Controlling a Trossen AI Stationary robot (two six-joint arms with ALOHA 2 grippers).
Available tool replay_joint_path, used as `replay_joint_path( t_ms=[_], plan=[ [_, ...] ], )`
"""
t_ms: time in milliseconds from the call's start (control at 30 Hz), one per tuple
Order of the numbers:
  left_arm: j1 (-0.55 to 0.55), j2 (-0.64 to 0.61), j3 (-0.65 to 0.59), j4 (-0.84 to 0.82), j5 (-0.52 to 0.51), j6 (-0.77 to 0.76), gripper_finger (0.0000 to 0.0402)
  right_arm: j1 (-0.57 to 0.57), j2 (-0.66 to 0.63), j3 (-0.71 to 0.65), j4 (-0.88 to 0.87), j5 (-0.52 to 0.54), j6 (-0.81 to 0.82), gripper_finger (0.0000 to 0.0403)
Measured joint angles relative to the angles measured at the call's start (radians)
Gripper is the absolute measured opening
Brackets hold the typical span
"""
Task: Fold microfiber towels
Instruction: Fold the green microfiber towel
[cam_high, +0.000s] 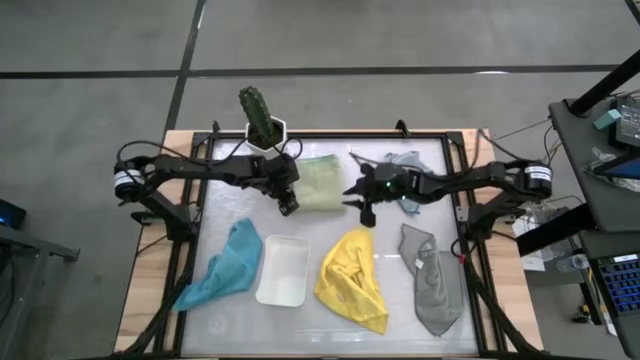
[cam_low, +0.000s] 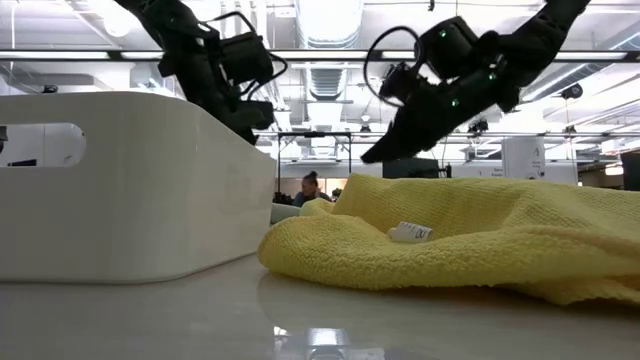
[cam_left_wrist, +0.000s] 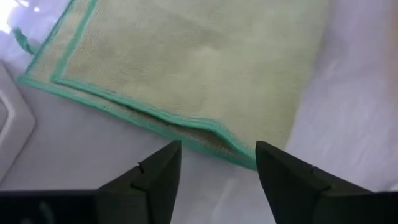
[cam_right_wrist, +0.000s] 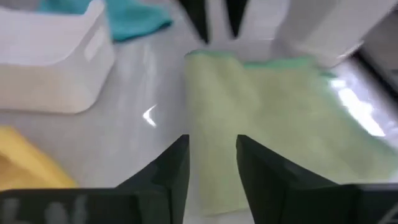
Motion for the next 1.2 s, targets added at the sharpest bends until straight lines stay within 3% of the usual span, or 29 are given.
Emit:
replay_joint_path(
  t_ms=[133, 333, 467, 600, 967, 1200],
  plan=[
    [-0.031, -0.047, -0.005, -0.011, -0.007, 0.035, 0.0194, 0.042, 0.085, -0.001, 0.042, 0.002, 0.016, 0.0134],
    [-0.133, -0.107, -0.036, -0.011, -0.043, 0.075, 0.0194, 0.051, 0.189, 0.029, 0.059, 0.108, 0.021, 0.0125],
    [-0.232, -0.104, -0.066, 0.035, -0.13, 0.103, 0.0186, 0.051, 0.247, 0.061, 0.058, 0.111, -0.029, 0.0116],
    [-0.298, -0.086, -0.093, 0.089, -0.199, 0.105, 0.0169, 0.05, 0.294, 0.09, 0.058, 0.179, -0.064, 0.0105],
    [-0.315, -0.085, -0.1, 0.187, -0.243, 0.105, 0.0124, 0.045, 0.29, 0.105, 0.051, 0.196, -0.106, 0.0015],
    [-0.314, -0.07, -0.104, 0.238, -0.242, 0.106, 0.0099, 0.045, 0.254, 0.104, 0.001, 0.211, -0.098, 0.0009]
  ],
)
